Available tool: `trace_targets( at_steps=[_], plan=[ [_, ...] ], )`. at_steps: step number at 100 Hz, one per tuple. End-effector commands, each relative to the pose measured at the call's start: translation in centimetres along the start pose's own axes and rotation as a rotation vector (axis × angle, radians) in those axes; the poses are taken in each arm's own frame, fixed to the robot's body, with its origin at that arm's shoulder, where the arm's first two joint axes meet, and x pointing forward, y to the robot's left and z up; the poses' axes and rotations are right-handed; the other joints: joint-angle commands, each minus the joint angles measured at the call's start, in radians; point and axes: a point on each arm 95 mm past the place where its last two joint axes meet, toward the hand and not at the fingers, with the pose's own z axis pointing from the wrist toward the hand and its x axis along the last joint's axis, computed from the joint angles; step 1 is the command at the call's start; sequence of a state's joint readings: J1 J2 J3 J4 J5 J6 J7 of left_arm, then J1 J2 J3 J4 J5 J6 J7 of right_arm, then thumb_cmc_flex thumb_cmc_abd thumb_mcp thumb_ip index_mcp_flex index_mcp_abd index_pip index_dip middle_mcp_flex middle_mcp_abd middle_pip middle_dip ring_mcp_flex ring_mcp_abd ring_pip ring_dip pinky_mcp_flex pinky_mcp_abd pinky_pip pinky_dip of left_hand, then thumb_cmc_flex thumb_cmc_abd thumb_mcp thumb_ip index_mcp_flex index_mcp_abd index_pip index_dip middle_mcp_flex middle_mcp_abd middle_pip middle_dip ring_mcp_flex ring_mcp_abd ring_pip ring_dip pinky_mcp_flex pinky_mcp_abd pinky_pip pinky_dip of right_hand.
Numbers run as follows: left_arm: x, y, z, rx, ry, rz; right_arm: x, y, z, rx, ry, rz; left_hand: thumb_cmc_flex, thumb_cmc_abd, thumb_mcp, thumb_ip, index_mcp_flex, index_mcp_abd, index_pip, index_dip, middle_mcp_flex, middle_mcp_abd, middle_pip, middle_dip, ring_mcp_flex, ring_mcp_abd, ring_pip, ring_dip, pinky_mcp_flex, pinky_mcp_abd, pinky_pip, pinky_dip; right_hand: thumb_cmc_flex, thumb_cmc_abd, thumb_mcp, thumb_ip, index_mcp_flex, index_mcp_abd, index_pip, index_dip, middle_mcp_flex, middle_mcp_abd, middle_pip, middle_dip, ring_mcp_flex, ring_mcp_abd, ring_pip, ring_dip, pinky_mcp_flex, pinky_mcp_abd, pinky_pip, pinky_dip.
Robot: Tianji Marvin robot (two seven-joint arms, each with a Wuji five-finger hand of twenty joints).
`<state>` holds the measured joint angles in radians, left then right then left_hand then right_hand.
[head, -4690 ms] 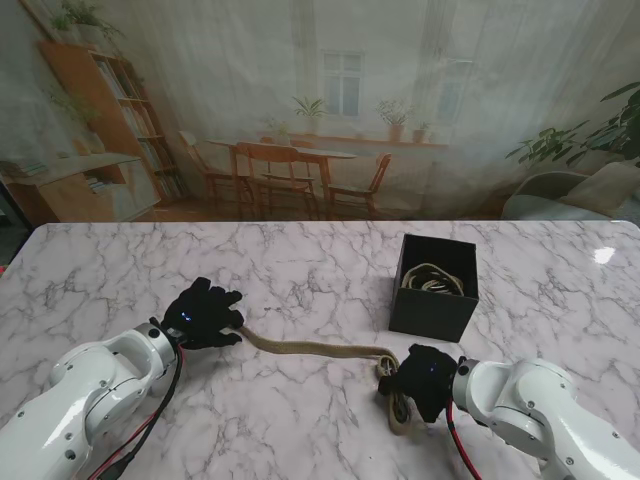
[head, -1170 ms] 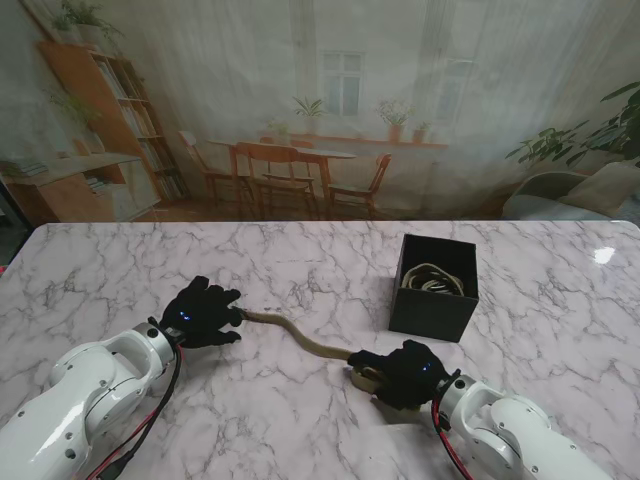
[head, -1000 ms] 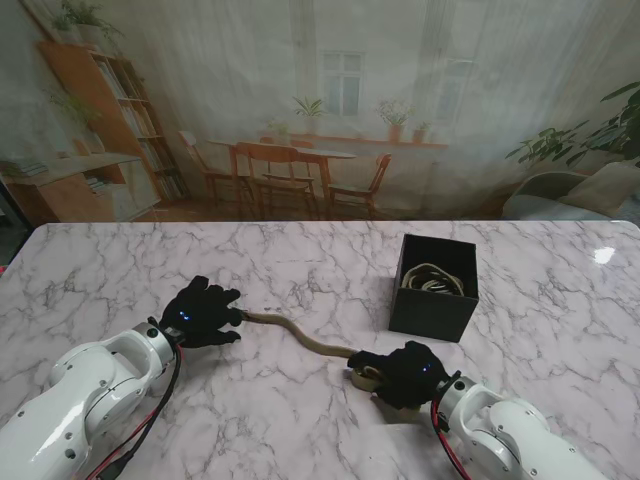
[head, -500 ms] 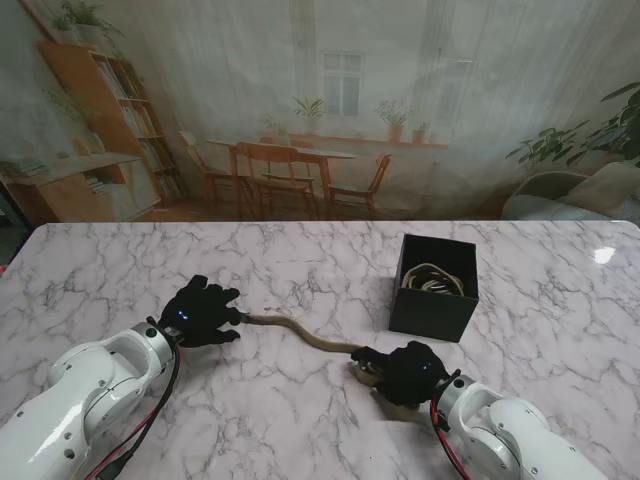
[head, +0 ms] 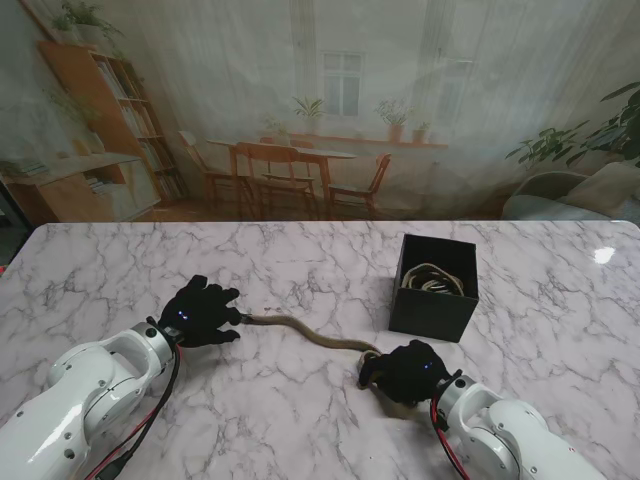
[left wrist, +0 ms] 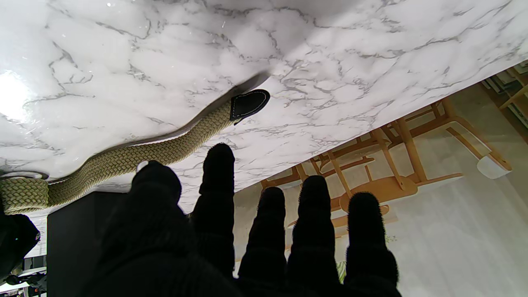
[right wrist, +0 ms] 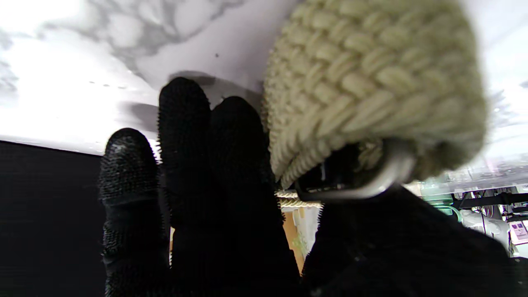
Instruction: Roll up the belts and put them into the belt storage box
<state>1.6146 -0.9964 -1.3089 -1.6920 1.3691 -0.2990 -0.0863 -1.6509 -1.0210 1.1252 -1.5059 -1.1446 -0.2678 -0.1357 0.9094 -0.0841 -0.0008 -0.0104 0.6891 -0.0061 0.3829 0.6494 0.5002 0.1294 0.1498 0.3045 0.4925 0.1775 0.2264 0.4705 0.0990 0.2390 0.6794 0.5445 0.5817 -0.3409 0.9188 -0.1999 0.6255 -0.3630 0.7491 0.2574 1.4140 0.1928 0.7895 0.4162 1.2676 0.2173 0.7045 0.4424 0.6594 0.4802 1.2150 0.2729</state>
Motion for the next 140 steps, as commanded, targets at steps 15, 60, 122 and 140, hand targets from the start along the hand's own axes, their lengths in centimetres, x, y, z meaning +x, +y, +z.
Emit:
trace_targets(
  at_steps=[15,60,122,140],
  plan=[
    [0.2,0.2,0.1,-0.017,0.002,-0.002,0.3,-0.9,-0.8,0.072,0.028,0.008,-0.021,0.036,-0.018,-0.007,-0.004,0.023,-0.017,0.001,0.015,0.016,-0.024,0.002,0.002,0.016,-0.006,0.001,-0.023,0.043,-0.030,0.003,-0.257,-0.007,0.033,0.089,0.037,0.362,0.036,0.033,0.039,-0.145,-0.157,-0.027,0.002,-0.127,-0.167,-0.010,-0.047,-0.014,-0.015,0.032],
    [0.3,0.0,-0.2,-0.020,-0.004,-0.007,0.2,0.9,-1.7,0.232,0.082,0.000,-0.023,0.040,-0.019,-0.007,-0.003,0.023,-0.017,0.000,0.014,0.016,-0.025,0.002,0.002,0.017,-0.006,0.001,-0.023,0.042,-0.030,0.004,-0.361,-0.032,-0.051,0.108,-0.074,0.565,-0.018,0.155,-0.173,-0.169,-0.408,-0.177,-0.142,-0.161,-0.332,-0.077,-0.141,-0.144,-0.056,0.028],
    [0.2,-0.2,-0.4,-0.015,-0.010,-0.006,0.1,1.8,-2.1,0.368,0.087,0.038,-0.023,0.040,-0.019,-0.007,-0.003,0.025,-0.017,0.000,0.014,0.017,-0.025,0.002,0.002,0.018,-0.006,0.001,-0.023,0.042,-0.031,0.003,-0.257,-0.284,0.482,0.198,-0.190,0.617,-0.127,0.190,-0.340,-0.127,-0.707,-0.323,-0.275,-0.178,-0.437,-0.180,-0.145,-0.170,-0.107,-0.007],
    [0.2,-0.2,-0.4,-0.014,-0.011,-0.007,0.1,1.9,-2.1,0.380,0.085,0.032,-0.021,0.039,-0.018,-0.007,-0.003,0.024,-0.017,0.001,0.014,0.016,-0.025,0.002,0.002,0.016,-0.006,0.001,-0.024,0.043,-0.031,0.003,-0.202,-0.337,0.642,0.270,-0.187,0.615,-0.124,0.192,-0.342,-0.127,-0.707,-0.323,-0.270,-0.182,-0.433,-0.181,-0.134,-0.174,-0.109,-0.012]
  ],
)
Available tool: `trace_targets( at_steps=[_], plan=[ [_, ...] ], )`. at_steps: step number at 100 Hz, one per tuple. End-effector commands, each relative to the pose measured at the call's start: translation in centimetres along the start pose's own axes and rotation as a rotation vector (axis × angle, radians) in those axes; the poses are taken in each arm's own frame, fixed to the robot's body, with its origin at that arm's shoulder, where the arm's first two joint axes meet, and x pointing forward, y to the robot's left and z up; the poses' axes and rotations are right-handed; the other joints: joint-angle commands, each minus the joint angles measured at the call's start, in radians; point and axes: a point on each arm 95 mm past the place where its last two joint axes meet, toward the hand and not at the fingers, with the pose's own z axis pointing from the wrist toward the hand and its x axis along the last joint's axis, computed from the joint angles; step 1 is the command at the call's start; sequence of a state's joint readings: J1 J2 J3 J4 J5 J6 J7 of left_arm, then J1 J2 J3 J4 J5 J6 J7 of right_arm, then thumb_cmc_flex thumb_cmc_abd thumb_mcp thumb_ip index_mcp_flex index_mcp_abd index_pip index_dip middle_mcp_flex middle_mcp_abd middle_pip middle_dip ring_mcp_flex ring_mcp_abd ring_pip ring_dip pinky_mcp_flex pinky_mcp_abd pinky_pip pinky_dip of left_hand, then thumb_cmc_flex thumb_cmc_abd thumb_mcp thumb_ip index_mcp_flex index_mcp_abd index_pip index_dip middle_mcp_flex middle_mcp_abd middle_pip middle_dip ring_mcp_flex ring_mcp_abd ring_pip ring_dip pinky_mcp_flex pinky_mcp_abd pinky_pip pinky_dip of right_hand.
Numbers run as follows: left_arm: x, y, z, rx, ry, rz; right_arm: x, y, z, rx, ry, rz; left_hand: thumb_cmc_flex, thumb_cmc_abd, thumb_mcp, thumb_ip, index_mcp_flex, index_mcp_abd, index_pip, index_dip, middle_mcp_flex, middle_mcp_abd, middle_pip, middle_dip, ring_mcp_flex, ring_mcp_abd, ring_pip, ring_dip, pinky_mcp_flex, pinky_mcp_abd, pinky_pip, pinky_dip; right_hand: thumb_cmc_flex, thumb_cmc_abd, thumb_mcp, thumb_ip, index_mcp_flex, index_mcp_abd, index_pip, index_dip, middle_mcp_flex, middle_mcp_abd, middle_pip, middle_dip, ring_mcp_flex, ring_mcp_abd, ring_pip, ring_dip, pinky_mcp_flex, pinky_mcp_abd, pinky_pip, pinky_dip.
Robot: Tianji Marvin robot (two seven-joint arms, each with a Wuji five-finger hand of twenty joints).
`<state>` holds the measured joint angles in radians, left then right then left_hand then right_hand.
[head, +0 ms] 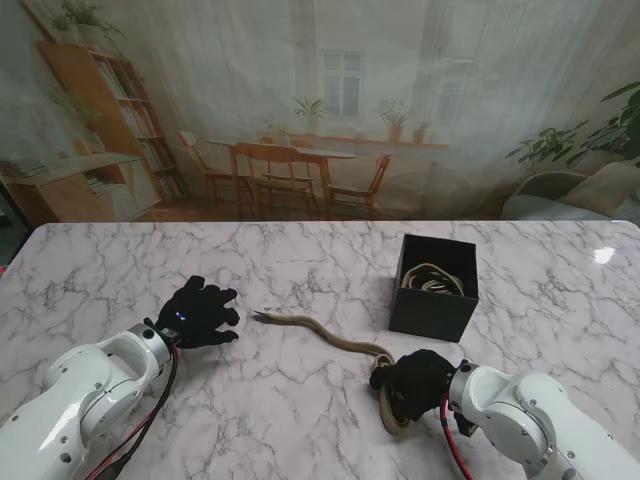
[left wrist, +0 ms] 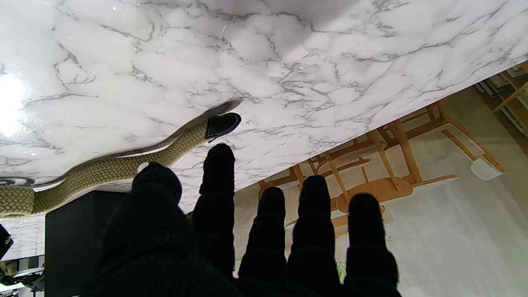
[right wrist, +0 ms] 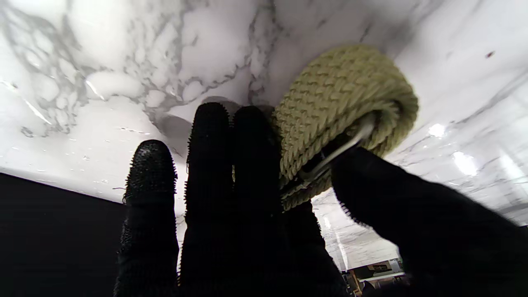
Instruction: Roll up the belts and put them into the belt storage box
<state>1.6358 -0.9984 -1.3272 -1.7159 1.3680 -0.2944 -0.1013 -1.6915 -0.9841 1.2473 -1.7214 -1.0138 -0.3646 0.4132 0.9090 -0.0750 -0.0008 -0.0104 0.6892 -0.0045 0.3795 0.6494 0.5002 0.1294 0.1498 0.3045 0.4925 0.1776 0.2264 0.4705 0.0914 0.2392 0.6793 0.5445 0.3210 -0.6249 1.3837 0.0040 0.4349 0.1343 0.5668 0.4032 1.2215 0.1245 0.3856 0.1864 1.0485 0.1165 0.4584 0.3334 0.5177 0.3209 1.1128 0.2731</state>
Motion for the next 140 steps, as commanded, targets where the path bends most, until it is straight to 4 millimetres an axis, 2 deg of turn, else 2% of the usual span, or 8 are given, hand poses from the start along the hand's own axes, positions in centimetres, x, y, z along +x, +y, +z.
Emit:
trace_targets(
  at_steps=[1,21,35,51,76,91,117,140],
  plan=[
    [0.15,-0.05,0.06,-0.009,-0.001,-0.002,0.01,-1.64,0.07,0.051,-0.008,0.010,-0.021,0.030,-0.019,-0.007,-0.002,0.022,-0.013,0.001,0.014,0.016,-0.025,0.002,0.002,0.017,-0.006,0.001,-0.016,0.042,-0.031,0.003,0.062,-0.058,0.182,0.068,0.003,0.117,0.058,0.046,-0.149,-0.058,-0.303,-0.093,-0.051,-0.080,-0.187,-0.073,0.008,-0.015,-0.007,-0.013],
    [0.16,-0.07,0.11,-0.009,0.002,0.000,0.08,-1.63,0.06,0.054,-0.014,0.013,-0.022,0.030,-0.019,-0.007,-0.003,0.023,-0.013,0.001,0.014,0.016,-0.025,0.002,0.002,0.016,-0.006,0.001,-0.016,0.042,-0.031,0.003,0.075,-0.068,0.186,0.116,0.007,0.116,0.061,0.045,-0.151,-0.053,-0.304,-0.093,-0.048,-0.077,-0.186,-0.073,0.008,-0.010,-0.007,-0.016],
    [0.12,-0.01,0.09,-0.010,-0.001,-0.001,0.13,-1.48,0.03,0.066,-0.014,0.047,-0.024,0.031,-0.019,-0.007,-0.003,0.022,-0.013,0.000,0.014,0.016,-0.025,0.002,0.001,0.017,-0.006,0.001,-0.016,0.043,-0.031,0.003,-0.049,0.097,0.128,0.093,0.009,0.121,0.039,0.024,-0.187,-0.003,-0.312,-0.096,-0.075,-0.036,-0.199,-0.079,-0.021,0.014,-0.016,-0.017],
    [0.06,0.01,0.05,-0.006,-0.003,-0.002,0.17,-1.27,-0.01,0.090,-0.008,0.100,-0.023,0.030,-0.019,-0.007,-0.003,0.021,-0.013,0.001,0.014,0.017,-0.025,0.002,0.002,0.016,-0.006,0.001,-0.016,0.041,-0.031,0.004,-0.225,0.302,0.097,0.241,-0.001,0.133,0.002,0.002,-0.271,0.064,-0.330,-0.103,-0.132,0.019,-0.219,-0.090,-0.068,0.040,-0.037,-0.016],
    [-0.03,0.07,0.06,-0.004,-0.004,-0.003,0.00,-0.92,-0.13,0.089,-0.009,0.074,-0.023,0.031,-0.019,-0.007,-0.003,0.021,-0.014,0.000,0.014,0.016,-0.025,0.002,0.002,0.017,-0.006,0.001,-0.016,0.042,-0.031,0.003,-0.029,0.086,0.186,0.410,0.014,0.134,0.003,0.023,-0.258,0.057,-0.326,-0.102,-0.111,0.005,-0.204,-0.093,-0.021,0.000,-0.034,-0.017],
    [-0.10,0.15,0.07,-0.004,-0.007,-0.004,-0.15,-0.89,-0.16,0.084,-0.012,0.038,-0.023,0.032,-0.019,-0.007,-0.004,0.024,-0.014,0.000,0.013,0.017,-0.026,0.001,0.001,0.017,-0.006,0.001,-0.016,0.042,-0.032,0.003,0.130,-0.027,0.186,0.352,0.013,0.134,0.035,0.027,-0.234,0.043,-0.321,-0.100,-0.084,-0.016,-0.195,-0.094,0.010,-0.022,-0.033,-0.027],
    [-0.19,0.26,0.13,-0.003,-0.007,-0.004,-0.25,-0.99,0.03,0.091,0.000,-0.047,-0.022,0.031,-0.019,-0.007,-0.002,0.021,-0.013,0.000,0.013,0.016,-0.025,0.002,0.001,0.016,-0.006,0.001,-0.017,0.043,-0.032,0.003,0.346,-0.124,0.186,-0.023,0.032,0.125,0.135,0.029,-0.143,-0.033,-0.300,-0.093,-0.001,-0.103,-0.174,-0.095,0.089,-0.116,-0.019,-0.057],
    [-0.16,0.23,0.03,-0.002,-0.007,-0.004,-0.39,-1.39,0.36,0.078,0.001,-0.105,-0.023,0.031,-0.019,-0.007,-0.003,0.022,-0.014,0.000,0.014,0.017,-0.025,0.002,0.001,0.017,-0.006,0.001,-0.016,0.042,-0.032,0.003,0.249,-0.071,-0.038,-0.084,0.087,0.050,0.194,0.054,-0.047,-0.120,-0.275,-0.085,0.066,-0.180,-0.146,-0.095,0.149,-0.189,0.011,-0.065]
  ],
)
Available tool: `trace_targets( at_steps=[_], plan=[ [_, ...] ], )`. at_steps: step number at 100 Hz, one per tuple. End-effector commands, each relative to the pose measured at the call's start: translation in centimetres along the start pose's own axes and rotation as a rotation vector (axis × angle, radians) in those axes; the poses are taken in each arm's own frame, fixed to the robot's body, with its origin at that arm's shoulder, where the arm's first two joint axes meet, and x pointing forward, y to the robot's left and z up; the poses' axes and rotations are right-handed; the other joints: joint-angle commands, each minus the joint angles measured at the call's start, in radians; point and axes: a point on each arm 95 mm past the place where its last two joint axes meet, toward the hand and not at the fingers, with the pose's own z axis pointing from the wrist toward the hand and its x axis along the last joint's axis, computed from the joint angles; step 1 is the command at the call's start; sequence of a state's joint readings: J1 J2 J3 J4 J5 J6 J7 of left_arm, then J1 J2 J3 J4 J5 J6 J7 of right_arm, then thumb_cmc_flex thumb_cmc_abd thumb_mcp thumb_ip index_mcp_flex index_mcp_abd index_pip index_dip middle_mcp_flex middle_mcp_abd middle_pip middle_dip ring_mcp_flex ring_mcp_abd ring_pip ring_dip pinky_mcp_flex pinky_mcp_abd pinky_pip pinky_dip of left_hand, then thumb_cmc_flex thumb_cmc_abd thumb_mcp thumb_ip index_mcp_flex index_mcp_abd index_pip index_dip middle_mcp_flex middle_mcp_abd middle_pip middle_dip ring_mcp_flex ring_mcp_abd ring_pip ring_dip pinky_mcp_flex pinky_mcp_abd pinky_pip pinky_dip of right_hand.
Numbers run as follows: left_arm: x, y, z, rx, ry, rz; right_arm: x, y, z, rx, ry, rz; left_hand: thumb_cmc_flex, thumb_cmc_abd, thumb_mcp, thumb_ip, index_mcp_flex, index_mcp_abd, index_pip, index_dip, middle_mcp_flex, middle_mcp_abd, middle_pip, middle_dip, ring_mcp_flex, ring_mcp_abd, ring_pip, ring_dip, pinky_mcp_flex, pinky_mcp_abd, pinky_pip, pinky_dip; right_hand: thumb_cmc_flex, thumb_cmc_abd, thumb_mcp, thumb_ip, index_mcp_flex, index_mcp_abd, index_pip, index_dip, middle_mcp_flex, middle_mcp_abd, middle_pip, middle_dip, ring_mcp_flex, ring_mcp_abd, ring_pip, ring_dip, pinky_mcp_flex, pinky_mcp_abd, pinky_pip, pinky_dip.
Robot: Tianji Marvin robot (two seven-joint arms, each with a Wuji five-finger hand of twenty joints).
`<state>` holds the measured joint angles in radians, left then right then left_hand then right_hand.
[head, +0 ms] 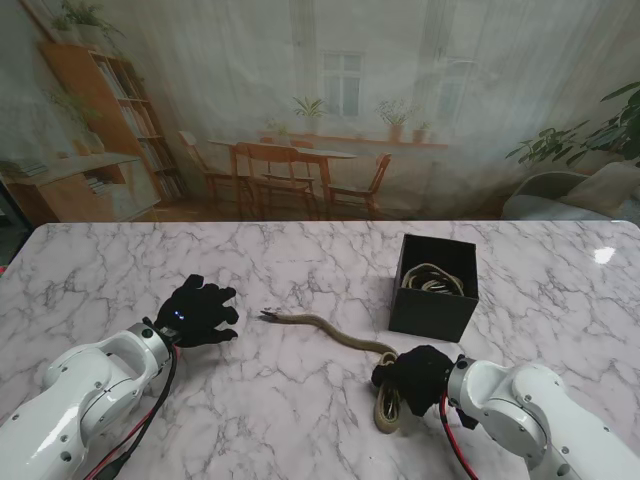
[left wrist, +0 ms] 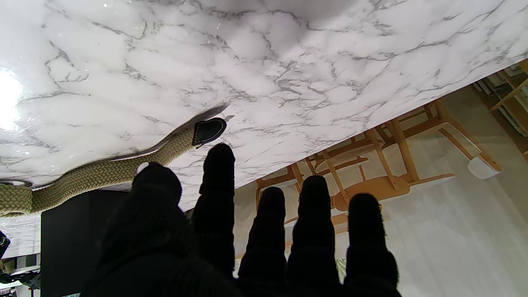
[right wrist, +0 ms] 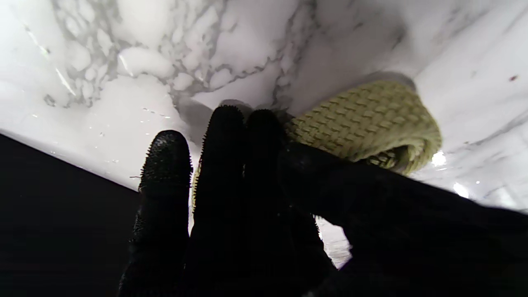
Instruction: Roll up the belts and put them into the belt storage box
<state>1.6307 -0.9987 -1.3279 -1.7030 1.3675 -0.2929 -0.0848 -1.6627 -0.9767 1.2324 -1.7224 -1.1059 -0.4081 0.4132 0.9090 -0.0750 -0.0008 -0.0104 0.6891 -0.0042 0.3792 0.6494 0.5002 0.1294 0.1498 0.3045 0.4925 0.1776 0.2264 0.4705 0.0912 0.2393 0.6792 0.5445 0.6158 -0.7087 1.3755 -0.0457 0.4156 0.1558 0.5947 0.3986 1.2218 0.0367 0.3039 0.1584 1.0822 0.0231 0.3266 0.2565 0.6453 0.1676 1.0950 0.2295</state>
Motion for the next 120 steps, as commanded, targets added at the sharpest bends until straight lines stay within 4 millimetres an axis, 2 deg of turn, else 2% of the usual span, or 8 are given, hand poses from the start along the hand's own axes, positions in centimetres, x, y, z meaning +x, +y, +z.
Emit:
trace_targets(
  at_steps=[1,27,51,65,71,77,87,120],
  plan=[
    [0.11,0.06,-0.04,-0.011,-0.001,-0.001,0.03,-2.11,0.21,0.053,-0.003,0.012,-0.023,0.031,-0.019,-0.007,-0.003,0.022,-0.013,0.000,0.015,0.016,-0.025,0.002,0.001,0.016,-0.006,0.001,-0.016,0.042,-0.032,0.003,-0.052,0.013,-0.041,-0.035,0.108,0.027,0.168,0.060,-0.044,-0.035,-0.193,-0.057,0.033,-0.089,-0.013,-0.018,0.024,-0.037,0.031,-0.021],
    [0.16,0.00,-0.09,-0.011,-0.001,-0.002,0.14,-2.43,0.53,0.027,-0.016,-0.012,-0.023,0.030,-0.019,-0.007,-0.003,0.021,-0.014,0.000,0.014,0.017,-0.025,0.002,0.002,0.018,-0.006,0.001,-0.016,0.043,-0.033,0.003,-0.110,-0.030,-0.194,-0.082,0.152,-0.016,0.198,0.069,0.015,-0.072,-0.176,-0.052,0.075,-0.118,0.012,-0.013,0.057,-0.066,0.061,-0.021],
    [0.21,-0.02,0.06,-0.014,0.003,0.000,0.25,-2.73,0.70,-0.023,-0.039,-0.020,-0.026,0.031,-0.019,-0.007,-0.003,0.023,-0.014,-0.001,0.014,0.016,-0.025,0.002,0.000,0.018,-0.007,0.001,-0.016,0.042,-0.033,0.003,-0.163,-0.016,-0.290,-0.111,0.215,-0.121,0.207,0.068,0.050,-0.072,-0.164,-0.050,0.086,-0.072,0.040,0.012,0.038,-0.001,0.082,-0.012],
    [0.15,0.02,0.04,-0.012,0.001,0.000,0.41,-2.88,0.78,-0.043,-0.051,-0.012,-0.027,0.032,-0.020,-0.007,-0.003,0.023,-0.015,-0.001,0.012,0.016,-0.026,0.002,0.001,0.017,-0.006,0.001,-0.017,0.043,-0.034,0.003,-0.188,0.031,-0.324,-0.112,0.242,-0.210,0.242,0.110,0.026,-0.030,-0.108,-0.022,0.079,-0.020,0.063,0.065,-0.010,0.102,0.083,0.024],
    [0.12,0.04,0.03,-0.012,-0.001,-0.001,0.47,-2.94,0.79,-0.056,-0.053,-0.007,-0.028,0.032,-0.020,-0.007,-0.004,0.023,-0.015,-0.002,0.013,0.016,-0.025,0.002,0.002,0.017,-0.006,0.001,-0.017,0.042,-0.034,0.003,-0.177,0.036,-0.350,-0.180,0.245,-0.251,0.278,0.099,-0.006,-0.007,-0.073,-0.005,0.072,0.000,0.068,0.092,-0.028,0.135,0.075,0.042],
    [0.11,0.04,-0.05,-0.012,-0.002,0.000,0.50,-2.97,0.76,-0.060,-0.056,-0.007,-0.030,0.033,-0.021,-0.007,-0.004,0.023,-0.015,-0.002,0.012,0.017,-0.026,0.002,0.001,0.017,-0.007,0.001,-0.016,0.042,-0.034,0.003,-0.183,0.045,-0.356,-0.191,0.244,-0.254,0.304,0.082,-0.038,0.009,-0.047,0.008,0.064,0.007,0.059,0.103,-0.041,0.156,0.068,0.053],
    [0.12,0.00,-0.12,-0.011,-0.001,0.001,0.55,-3.01,0.67,-0.066,-0.064,-0.006,-0.027,0.033,-0.019,-0.007,-0.004,0.023,-0.015,-0.002,0.012,0.017,-0.026,0.001,0.001,0.017,-0.007,0.001,-0.017,0.043,-0.034,0.003,-0.193,0.057,-0.363,-0.204,0.265,-0.241,0.324,0.085,-0.090,0.075,-0.034,0.016,0.051,0.046,0.060,0.113,-0.049,0.182,0.068,0.063],
    [0.14,0.02,-0.23,-0.009,-0.003,0.001,0.56,-3.09,0.34,-0.075,-0.080,-0.008,-0.031,0.034,-0.020,-0.007,-0.004,0.023,-0.016,-0.003,0.011,0.017,-0.026,0.001,0.000,0.017,-0.007,0.001,-0.019,0.044,-0.037,0.003,-0.212,0.071,-0.393,-0.219,0.267,-0.281,0.390,0.125,-0.293,0.136,-0.034,0.030,-0.042,0.070,0.022,0.123,-0.096,0.249,0.045,0.075]
  ],
)
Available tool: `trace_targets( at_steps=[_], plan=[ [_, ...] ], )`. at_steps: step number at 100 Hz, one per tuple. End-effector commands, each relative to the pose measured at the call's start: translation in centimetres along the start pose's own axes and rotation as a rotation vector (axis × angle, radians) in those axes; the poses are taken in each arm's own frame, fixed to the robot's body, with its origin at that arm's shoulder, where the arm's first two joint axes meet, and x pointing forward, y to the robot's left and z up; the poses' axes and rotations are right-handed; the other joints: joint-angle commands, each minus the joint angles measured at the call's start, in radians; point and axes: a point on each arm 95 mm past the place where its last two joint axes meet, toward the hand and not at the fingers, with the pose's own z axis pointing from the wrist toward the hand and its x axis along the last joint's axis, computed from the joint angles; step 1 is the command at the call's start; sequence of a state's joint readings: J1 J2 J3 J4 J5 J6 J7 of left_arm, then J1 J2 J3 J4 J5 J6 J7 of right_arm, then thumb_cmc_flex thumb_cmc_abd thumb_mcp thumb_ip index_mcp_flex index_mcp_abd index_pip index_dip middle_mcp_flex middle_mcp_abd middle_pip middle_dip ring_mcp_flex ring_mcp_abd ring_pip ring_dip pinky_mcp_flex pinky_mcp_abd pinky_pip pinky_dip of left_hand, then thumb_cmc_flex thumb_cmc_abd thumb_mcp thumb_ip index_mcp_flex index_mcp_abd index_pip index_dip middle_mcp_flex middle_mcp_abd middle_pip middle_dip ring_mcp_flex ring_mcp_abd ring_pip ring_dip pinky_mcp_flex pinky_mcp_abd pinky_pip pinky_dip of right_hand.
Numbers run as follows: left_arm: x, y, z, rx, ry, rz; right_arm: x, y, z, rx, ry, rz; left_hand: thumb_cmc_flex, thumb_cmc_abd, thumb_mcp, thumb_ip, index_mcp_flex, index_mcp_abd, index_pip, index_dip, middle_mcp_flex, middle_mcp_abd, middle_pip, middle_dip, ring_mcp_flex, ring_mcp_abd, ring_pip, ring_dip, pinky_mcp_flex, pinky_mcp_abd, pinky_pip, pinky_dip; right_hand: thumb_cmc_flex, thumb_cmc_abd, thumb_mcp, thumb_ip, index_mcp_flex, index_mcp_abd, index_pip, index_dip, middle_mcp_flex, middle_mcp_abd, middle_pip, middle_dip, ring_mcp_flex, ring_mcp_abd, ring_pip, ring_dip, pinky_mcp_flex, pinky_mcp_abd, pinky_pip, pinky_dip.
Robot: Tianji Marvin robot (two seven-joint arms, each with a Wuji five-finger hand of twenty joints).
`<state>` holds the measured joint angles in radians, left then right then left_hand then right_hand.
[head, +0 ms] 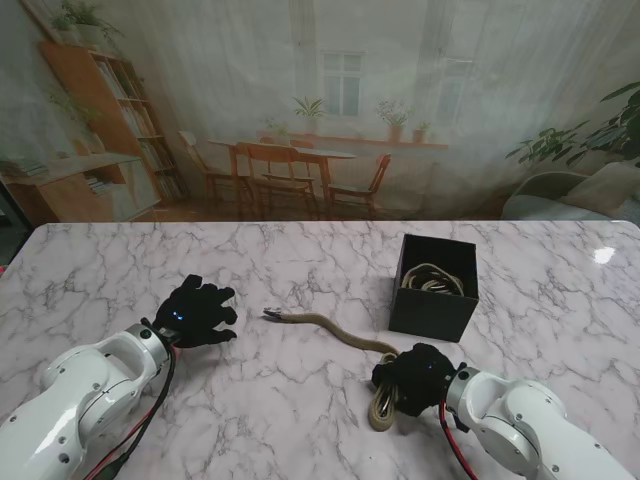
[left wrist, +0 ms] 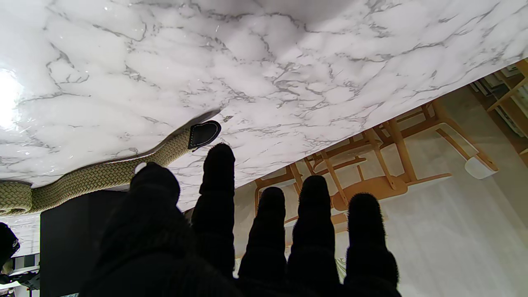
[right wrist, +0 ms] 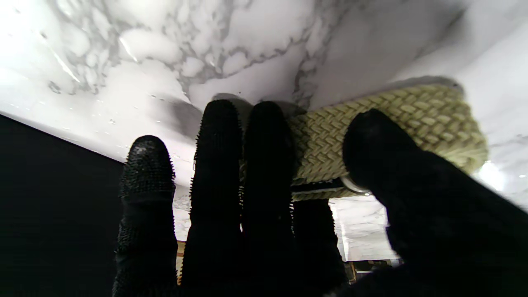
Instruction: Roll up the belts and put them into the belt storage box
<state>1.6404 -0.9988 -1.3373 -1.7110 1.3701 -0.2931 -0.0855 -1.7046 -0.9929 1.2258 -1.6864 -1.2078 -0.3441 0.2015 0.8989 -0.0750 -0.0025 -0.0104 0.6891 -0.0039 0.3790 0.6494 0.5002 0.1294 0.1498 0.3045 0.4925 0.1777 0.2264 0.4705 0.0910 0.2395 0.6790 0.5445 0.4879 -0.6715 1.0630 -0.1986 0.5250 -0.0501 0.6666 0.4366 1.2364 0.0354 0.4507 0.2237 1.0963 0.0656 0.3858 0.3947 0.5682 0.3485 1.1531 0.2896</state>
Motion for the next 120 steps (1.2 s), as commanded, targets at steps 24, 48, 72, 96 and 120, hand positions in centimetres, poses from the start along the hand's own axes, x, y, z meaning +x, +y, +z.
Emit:
trace_targets(
  at_steps=[24,48,72,96,120],
  plan=[
    [0.18,0.11,-0.01,-0.008,0.002,0.001,0.48,-1.77,-0.24,0.060,-0.012,0.004,-0.021,0.033,-0.018,-0.007,-0.003,0.023,-0.015,-0.004,0.010,0.017,-0.026,0.001,0.000,0.017,-0.007,0.001,-0.021,0.045,-0.039,0.002,-0.094,0.032,-0.104,-0.072,0.221,-0.079,0.446,-0.020,-0.617,0.234,-0.083,0.014,-0.219,0.070,-0.084,-0.055,-0.068,0.118,-0.037,0.029],
    [0.18,-0.03,0.13,-0.009,0.003,0.001,0.65,-1.77,-0.19,0.062,-0.019,0.017,-0.023,0.035,-0.018,-0.007,-0.003,0.023,-0.016,-0.005,0.011,0.016,-0.027,0.001,0.000,0.015,-0.007,0.001,-0.021,0.046,-0.041,0.002,-0.092,0.025,-0.094,-0.080,0.271,-0.074,0.582,-0.084,-0.819,0.295,-0.078,0.010,-0.358,0.116,-0.109,-0.115,-0.122,0.147,-0.073,0.007],
    [0.17,-0.02,0.20,-0.010,0.004,0.001,0.77,-1.84,-0.07,0.066,-0.018,0.036,-0.026,0.036,-0.019,-0.007,-0.002,0.023,-0.016,-0.006,0.010,0.017,-0.027,0.001,0.000,0.017,-0.007,0.001,-0.022,0.047,-0.042,0.002,-0.079,0.019,-0.072,-0.081,0.284,-0.084,0.655,-0.096,-0.885,0.310,-0.038,0.021,-0.422,0.133,-0.121,-0.155,-0.165,0.172,-0.101,-0.022],
    [0.12,0.04,0.22,-0.008,0.002,0.001,0.84,-1.91,0.10,0.053,-0.018,0.059,-0.027,0.037,-0.019,-0.007,-0.003,0.024,-0.017,-0.007,0.010,0.016,-0.027,0.001,-0.001,0.017,-0.008,0.001,-0.022,0.047,-0.043,0.002,-0.015,0.037,-0.021,-0.086,0.202,-0.073,0.698,-0.154,-0.619,0.194,-0.018,0.023,-0.325,0.081,-0.070,-0.147,-0.117,0.146,-0.081,-0.031],
    [0.12,0.04,0.13,-0.008,0.002,0.001,0.76,-2.02,0.15,0.032,-0.023,0.056,-0.026,0.036,-0.018,-0.007,-0.003,0.023,-0.016,-0.007,0.011,0.016,-0.027,0.001,-0.001,0.017,-0.008,0.001,-0.022,0.046,-0.043,0.002,0.087,0.055,-0.015,-0.081,0.108,-0.089,0.671,-0.168,-0.377,0.056,0.129,0.091,-0.140,0.008,0.023,-0.057,-0.011,0.061,0.002,-0.005]
  ],
)
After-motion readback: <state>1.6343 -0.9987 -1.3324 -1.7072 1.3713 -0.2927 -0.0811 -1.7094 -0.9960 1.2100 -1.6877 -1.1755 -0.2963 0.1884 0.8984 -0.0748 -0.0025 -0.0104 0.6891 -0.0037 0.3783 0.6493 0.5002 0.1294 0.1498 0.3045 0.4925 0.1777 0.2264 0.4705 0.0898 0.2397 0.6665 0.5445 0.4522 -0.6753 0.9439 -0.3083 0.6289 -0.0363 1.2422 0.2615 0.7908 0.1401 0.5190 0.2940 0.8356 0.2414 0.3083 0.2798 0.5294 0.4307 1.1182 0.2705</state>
